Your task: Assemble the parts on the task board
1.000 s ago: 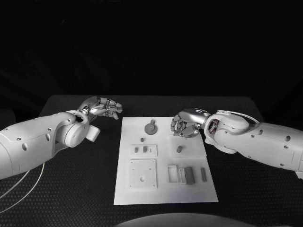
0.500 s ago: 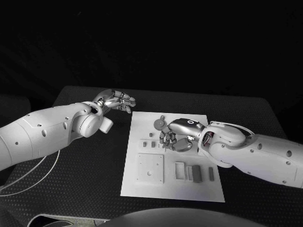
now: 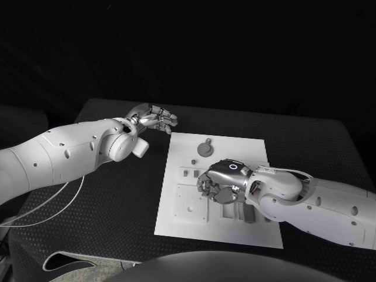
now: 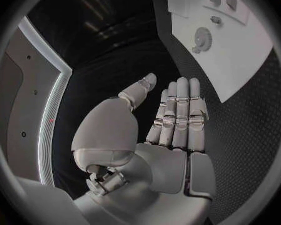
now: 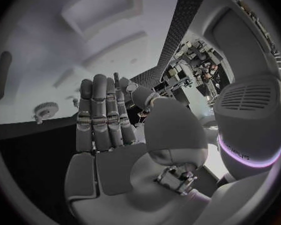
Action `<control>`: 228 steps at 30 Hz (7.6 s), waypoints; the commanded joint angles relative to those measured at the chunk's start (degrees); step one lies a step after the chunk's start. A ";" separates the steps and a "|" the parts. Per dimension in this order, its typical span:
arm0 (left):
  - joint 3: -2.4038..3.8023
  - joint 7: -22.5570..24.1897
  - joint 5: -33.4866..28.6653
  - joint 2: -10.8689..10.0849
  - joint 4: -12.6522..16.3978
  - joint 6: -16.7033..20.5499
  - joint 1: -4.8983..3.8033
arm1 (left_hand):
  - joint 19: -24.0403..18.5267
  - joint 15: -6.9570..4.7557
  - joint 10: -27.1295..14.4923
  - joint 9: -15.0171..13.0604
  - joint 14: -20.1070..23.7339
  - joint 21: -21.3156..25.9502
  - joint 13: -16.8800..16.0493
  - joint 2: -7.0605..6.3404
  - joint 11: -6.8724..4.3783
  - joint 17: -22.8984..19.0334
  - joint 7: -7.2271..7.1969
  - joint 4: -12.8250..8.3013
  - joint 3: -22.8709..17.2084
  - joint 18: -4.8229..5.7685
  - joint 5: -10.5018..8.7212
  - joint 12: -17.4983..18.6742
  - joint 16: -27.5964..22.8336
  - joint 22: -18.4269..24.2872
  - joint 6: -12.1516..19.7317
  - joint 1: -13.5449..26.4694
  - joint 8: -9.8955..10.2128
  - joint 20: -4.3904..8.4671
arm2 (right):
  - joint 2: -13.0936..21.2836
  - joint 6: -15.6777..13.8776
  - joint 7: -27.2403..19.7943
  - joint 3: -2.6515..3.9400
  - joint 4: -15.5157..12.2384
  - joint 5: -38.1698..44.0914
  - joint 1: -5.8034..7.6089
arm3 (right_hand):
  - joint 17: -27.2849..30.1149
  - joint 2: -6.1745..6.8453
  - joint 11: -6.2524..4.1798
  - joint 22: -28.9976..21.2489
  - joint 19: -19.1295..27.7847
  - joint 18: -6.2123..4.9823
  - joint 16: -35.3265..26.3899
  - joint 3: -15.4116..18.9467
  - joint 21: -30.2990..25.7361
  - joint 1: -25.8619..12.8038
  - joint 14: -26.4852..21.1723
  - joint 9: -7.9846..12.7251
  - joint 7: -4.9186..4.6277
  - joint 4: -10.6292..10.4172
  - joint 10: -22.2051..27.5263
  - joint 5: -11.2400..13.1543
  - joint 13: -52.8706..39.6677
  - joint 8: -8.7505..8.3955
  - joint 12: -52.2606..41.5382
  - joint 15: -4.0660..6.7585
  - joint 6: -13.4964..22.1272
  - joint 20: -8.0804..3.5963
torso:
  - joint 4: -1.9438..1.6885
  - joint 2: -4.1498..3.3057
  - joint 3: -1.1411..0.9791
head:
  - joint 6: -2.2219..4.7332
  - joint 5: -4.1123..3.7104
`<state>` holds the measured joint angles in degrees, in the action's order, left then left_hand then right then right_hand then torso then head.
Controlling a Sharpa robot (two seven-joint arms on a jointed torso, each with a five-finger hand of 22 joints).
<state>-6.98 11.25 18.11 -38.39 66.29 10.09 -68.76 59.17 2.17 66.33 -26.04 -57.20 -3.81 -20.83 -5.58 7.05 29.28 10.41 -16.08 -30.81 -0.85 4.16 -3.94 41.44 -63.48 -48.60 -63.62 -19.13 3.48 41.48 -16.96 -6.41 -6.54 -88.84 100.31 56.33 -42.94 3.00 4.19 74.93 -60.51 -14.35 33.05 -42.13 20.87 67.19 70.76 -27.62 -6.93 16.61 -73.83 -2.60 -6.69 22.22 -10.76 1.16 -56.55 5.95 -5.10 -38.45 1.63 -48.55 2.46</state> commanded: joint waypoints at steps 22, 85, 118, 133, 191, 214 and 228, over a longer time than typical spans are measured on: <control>0.03 0.44 -0.10 0.36 -0.09 -0.97 -0.06 | 0.02 0.26 -0.44 0.07 -0.04 -0.02 0.10 0.11 -0.05 0.23 0.11 0.14 0.33 -0.20 0.18 -0.03 -0.44 0.17 0.55 0.81 -0.11 -0.26 | -1.44 -2.26 3.67 -0.08 1.47 7.21 -2.06 | -0.36 0.33 -0.02 1.40 -0.54 -0.65 0.29 -0.44 0.44 0.04 0.41 -0.21 0.19 -0.10 -0.39 -0.27 -0.14 0.23 0.36 0.30 -0.48 0.04 | -0.02 0.01 0.08 | -0.78 0.62; 0.03 0.04 -0.10 0.70 -0.43 -1.60 -0.06 | -0.04 0.29 -0.66 0.11 -0.02 -0.03 0.20 0.16 0.03 0.70 0.18 0.17 0.41 -0.19 0.18 -0.03 -0.79 0.42 0.79 0.99 -0.15 -0.28 | -2.64 -1.17 2.82 -0.20 2.29 6.15 -2.42 | -0.88 0.39 -0.08 1.37 -0.51 -0.65 0.16 -0.53 0.81 -0.02 0.56 -0.53 0.23 -0.11 -0.68 -0.27 -0.33 0.16 0.64 0.36 -0.59 -0.01 | 0.00 0.00 0.04 | -1.33 1.21; 0.02 -0.11 -0.10 0.81 -0.60 -1.91 -0.06 | -0.07 0.31 -0.69 0.11 -0.01 -0.03 0.24 0.19 0.04 0.89 0.18 0.17 0.43 -0.18 0.17 -0.06 -0.94 0.51 0.82 1.03 -0.21 -0.30 | -4.13 1.81 3.47 -1.26 5.25 5.00 -3.66 | -1.23 1.29 0.51 1.32 0.45 -0.58 -0.66 -0.10 0.74 -1.31 -0.23 -0.56 -0.31 -0.28 0.39 -0.26 -0.20 -0.73 1.80 -0.10 0.60 0.31 | 0.01 0.03 0.06 | -1.45 0.94; 0.02 -0.14 -0.10 0.67 -0.75 -1.85 -0.06 | -0.09 0.32 -0.74 0.12 -0.01 -0.03 0.26 0.13 0.06 0.98 0.20 0.17 0.47 -0.18 0.16 -0.05 -1.01 0.55 0.89 1.08 -0.20 -0.30 | -2.32 -3.37 2.95 -1.26 4.09 2.55 -3.62 | -2.35 8.96 2.22 1.31 1.02 -0.65 -1.61 1.28 1.25 -4.44 -0.58 0.97 -2.71 -2.49 4.88 -0.27 0.80 -4.33 5.15 -1.32 6.07 0.53 | 0.06 0.03 0.02 | -1.45 0.65; -0.04 0.03 -0.14 0.61 -1.40 -2.16 0.15 | -0.09 0.33 -0.84 0.16 -0.04 -0.07 0.32 0.13 0.10 1.31 0.27 0.20 0.53 -0.18 0.17 -0.07 -1.23 0.67 1.07 1.17 -0.22 -0.31 | 8.10 7.82 5.85 1.76 3.62 4.27 2.08 | -5.84 9.81 2.57 1.43 0.85 -0.65 -0.24 1.31 5.19 -1.54 0.53 1.22 -1.85 -4.75 7.49 -0.26 0.28 -3.26 3.83 -1.55 6.32 -0.12 | 0.04 -0.02 0.03 | 0.41 -2.08; -0.06 0.01 -0.14 0.63 -1.54 -2.39 0.18 | -0.08 0.33 -0.87 0.17 -0.06 -0.07 0.34 0.21 0.11 1.44 0.28 0.26 0.55 -0.18 0.17 -0.08 -1.31 0.72 1.12 1.25 -0.25 -0.32 | 7.46 2.98 6.81 1.78 2.76 5.00 1.69 | -8.50 -0.35 0.20 1.46 -1.24 -0.65 4.10 1.08 9.21 -2.14 3.10 0.25 -0.41 -1.77 1.46 -0.24 -1.74 -0.82 1.66 0.70 0.77 -1.51 | -0.02 0.00 0.02 | 0.09 -2.17; -0.06 0.02 -0.14 0.59 -1.65 -2.39 0.22 | -0.09 0.33 -0.89 0.17 -0.07 -0.07 0.35 0.25 0.11 1.50 0.28 0.27 0.54 -0.19 0.18 -0.08 -1.36 0.75 1.12 1.26 -0.27 -0.31 | 8.38 -0.09 6.90 2.10 0.70 4.98 1.68 | -9.77 -0.79 -0.75 1.41 -2.64 -0.65 6.62 0.44 11.52 -2.51 3.89 -0.68 0.35 -0.25 -0.54 -0.28 -3.02 -0.09 1.19 1.66 -0.95 -2.52 | 0.00 0.02 0.03 | 0.04 -2.00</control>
<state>-7.07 10.77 18.11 -37.89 64.58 8.49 -68.53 59.17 2.17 65.71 -25.97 -57.20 -3.81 -20.55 -5.42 7.25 30.73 10.62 -15.80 -30.53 -0.85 4.16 -3.94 40.33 -62.78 -47.99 -63.02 -19.13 3.48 49.75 -15.45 0.90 -4.51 -87.91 104.70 58.00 -52.65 2.93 3.38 74.92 -62.77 -14.11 39.44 -41.65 32.18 64.04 74.66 -27.06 -6.71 16.14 -74.04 -2.69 -9.60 22.00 -9.30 2.45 -57.01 3.48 -5.10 -38.43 1.64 -48.52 0.44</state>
